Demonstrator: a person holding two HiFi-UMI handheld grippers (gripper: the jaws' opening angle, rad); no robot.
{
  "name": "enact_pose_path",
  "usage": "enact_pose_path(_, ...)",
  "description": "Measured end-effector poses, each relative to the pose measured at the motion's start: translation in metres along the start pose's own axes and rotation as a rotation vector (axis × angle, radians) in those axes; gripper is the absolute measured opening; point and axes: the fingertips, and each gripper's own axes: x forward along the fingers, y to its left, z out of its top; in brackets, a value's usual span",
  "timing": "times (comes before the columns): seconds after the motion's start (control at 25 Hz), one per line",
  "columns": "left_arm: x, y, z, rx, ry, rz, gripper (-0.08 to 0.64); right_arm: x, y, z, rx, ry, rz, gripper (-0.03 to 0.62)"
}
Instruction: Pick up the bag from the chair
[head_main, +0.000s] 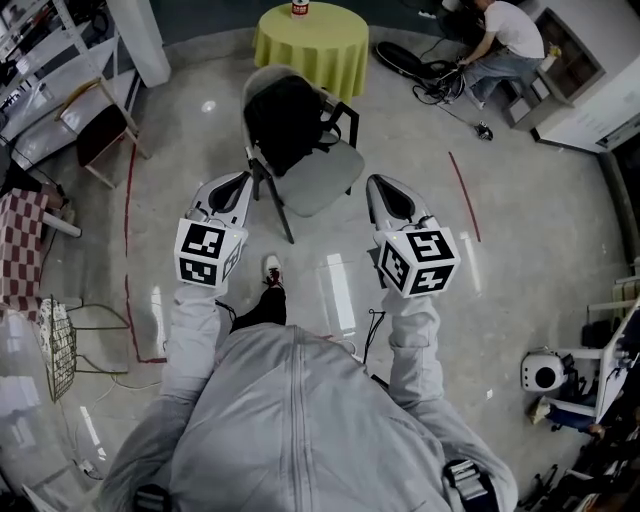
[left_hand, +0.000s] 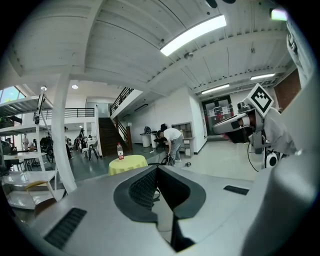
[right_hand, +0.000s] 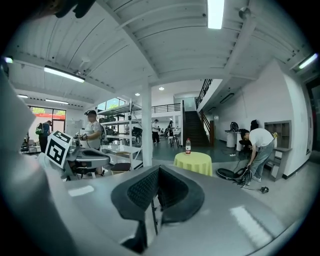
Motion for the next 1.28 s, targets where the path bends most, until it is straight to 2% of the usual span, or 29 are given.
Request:
enact_pose_path(0.44,0.112,0.090,0.008,-0.024,0.024,-0.015,0.006,0.131,-0.045,0.027,0.012,0.031,0.001,0.011)
enact_pose_path(0.76,0.184,0.140,0.006,-0.047,0.043,-0.031,0.006,0.205,-0.075,0.036,0.019,0.045,-0.004,0.011)
enact_pose_path(1.04,0.229,0.177,0.003,-0.059,0.070,-0.047,0.006,0.257,-0.096,0.042,0.021,0.066,-0.021,0.012)
enact_pose_path(1.28,0.251,0.197,-0.010,-0.089,0.103,-0.033,0.006,0.288,-0.103,0.042,0.023,0.083,-0.001,0.012)
